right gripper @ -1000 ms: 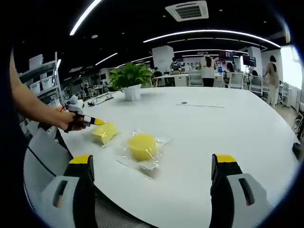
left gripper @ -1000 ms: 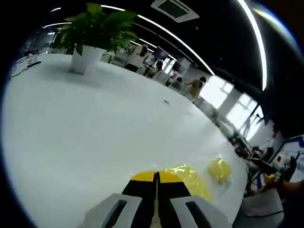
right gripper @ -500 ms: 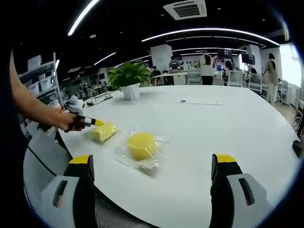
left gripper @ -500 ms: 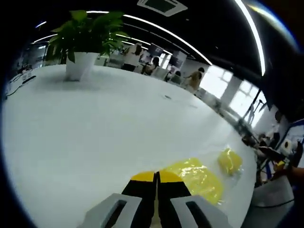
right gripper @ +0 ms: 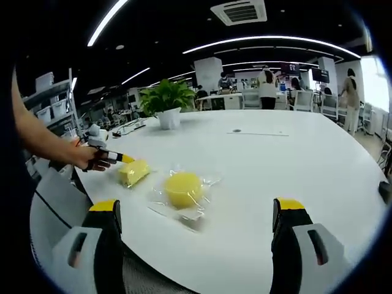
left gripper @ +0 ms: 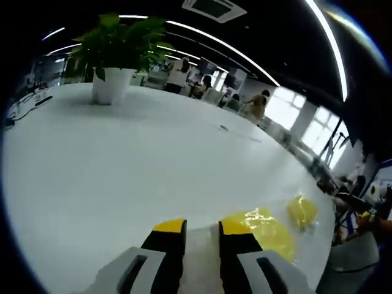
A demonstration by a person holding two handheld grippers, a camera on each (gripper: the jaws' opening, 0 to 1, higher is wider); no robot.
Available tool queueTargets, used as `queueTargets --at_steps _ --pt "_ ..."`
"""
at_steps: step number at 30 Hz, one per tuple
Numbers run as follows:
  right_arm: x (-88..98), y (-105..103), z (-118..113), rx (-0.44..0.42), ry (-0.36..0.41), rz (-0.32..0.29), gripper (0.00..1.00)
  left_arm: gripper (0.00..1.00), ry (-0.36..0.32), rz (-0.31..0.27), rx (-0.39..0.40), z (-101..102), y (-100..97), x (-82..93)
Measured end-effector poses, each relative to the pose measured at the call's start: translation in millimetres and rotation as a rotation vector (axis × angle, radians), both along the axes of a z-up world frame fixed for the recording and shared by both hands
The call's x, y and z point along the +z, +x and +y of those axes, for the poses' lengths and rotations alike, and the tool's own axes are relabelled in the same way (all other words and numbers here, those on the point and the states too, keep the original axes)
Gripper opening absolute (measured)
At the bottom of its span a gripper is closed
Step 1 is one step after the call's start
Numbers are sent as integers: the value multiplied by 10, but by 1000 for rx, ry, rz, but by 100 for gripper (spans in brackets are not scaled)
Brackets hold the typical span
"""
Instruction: Compare the silicone blocks by pressing each to a similar depth, holding the contact briefly, and releasing to observe deformation and rebound differences across the visible hardness samples.
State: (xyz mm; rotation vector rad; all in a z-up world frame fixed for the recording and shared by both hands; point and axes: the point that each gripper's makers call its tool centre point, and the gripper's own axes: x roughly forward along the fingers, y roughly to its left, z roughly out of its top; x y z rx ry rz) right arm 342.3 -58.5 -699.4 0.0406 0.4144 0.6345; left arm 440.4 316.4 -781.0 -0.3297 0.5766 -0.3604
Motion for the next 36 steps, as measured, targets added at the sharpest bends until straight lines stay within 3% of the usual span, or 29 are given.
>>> queueTargets --at_steps 2,5,11,16,22,27,30,36 --pt "-1 3 -4 -1 1 0 96 44 77 -42 19 130 -21 0" --pt "-2 10 -7 -2 2 0 96 67 32 -47 26 160 -78 14" --pt "-10 20 6 9 -4 5 96 83 24 -115 -16 157 -225 258" --pt "-9 40 -1 18 -12 3 96 87 75 -147 -81 104 -414 396" --pt "-6 81 -31 17 -18 1 96 100 109 -193 -109 49 -660 632" --pt "-1 145 -67 12 13 1 96 100 101 -200 -137 -52 -861 726" --pt "-44 170 -68 20 -30 0 96 100 77 -194 -121 -93 -963 799" --pt "-77 185 -62 23 -27 4 96 100 100 -210 -112 -106 -1141 915"
